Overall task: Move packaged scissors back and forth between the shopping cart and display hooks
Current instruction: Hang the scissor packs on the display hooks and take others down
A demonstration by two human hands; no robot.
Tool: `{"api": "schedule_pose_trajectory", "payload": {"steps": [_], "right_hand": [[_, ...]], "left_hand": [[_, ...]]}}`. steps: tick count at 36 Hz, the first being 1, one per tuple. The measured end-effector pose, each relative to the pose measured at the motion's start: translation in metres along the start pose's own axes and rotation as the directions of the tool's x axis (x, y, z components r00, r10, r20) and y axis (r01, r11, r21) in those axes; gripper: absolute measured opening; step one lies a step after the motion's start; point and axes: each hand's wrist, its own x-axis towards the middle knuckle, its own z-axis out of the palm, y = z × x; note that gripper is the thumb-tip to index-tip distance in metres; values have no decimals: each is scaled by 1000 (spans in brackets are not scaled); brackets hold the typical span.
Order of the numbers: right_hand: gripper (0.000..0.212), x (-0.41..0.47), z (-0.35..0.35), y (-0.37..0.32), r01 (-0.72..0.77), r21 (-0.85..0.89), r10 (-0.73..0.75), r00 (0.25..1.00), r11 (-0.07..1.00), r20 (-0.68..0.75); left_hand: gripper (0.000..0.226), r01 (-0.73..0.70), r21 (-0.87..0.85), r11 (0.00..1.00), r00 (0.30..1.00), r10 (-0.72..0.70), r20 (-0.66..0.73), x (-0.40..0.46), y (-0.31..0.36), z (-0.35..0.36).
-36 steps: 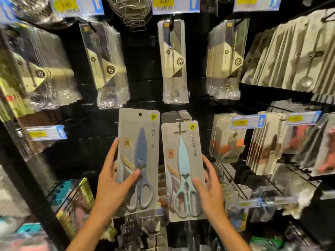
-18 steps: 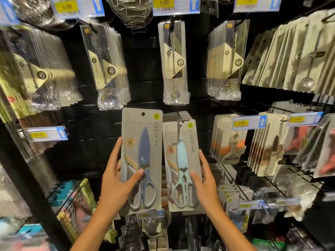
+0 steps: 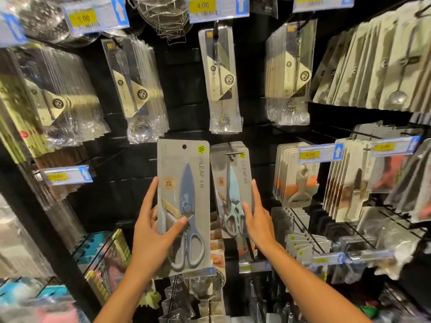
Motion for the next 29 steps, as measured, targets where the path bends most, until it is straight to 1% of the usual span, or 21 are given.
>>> {"api": "schedule_pose_trajectory", "payload": {"steps": [6, 9, 11, 13, 15, 17, 20, 22, 25, 29], "right_hand": [[82, 3, 1, 1, 17, -28, -17, 1000, 999, 14], [91, -3, 1, 2, 7, -25, -8, 999, 1000, -31], [90, -12, 1, -1, 12, 37, -10, 998, 999, -70], [83, -24, 0, -9, 45, 141, -35, 997, 989, -69], [77, -36, -3, -20, 70, 259, -70, 998, 963, -7], [76, -48, -6, -32, 88, 351, -130, 987, 932, 99], [89, -63, -10, -50, 78, 398, -209, 932, 914, 297], [99, -70, -13, -61, 70, 400, -233, 897, 914, 375], [104, -78, -14, -73, 51, 431, -247, 877, 901, 413], [103, -83, -14, -73, 44, 413, -213, 903, 910, 372]], "left_hand": [[100, -1, 18, 1000, 1000, 1, -12, -3, 2, 1], [100, -5, 36, 999, 1000, 5, -4, -4, 4, 0], [99, -8, 48, 999, 1000, 8, -5, -3, 5, 0], [99, -16, 52, 999, 1000, 16, -10, -1, 5, 0], [99, -22, 51, 998, 1000, 23, -12, 0, 5, 0], [100, -28, 52, 998, 1000, 28, -11, 0, 6, 0], [100, -49, 45, 998, 999, 50, -18, -1, 5, 4], [101, -64, 40, 997, 998, 65, -14, -2, 2, 8], [102, -73, 30, 997, 997, 73, 6, -5, -4, 14], [103, -61, 2, 998, 997, 61, 36, -7, -8, 19]]}}
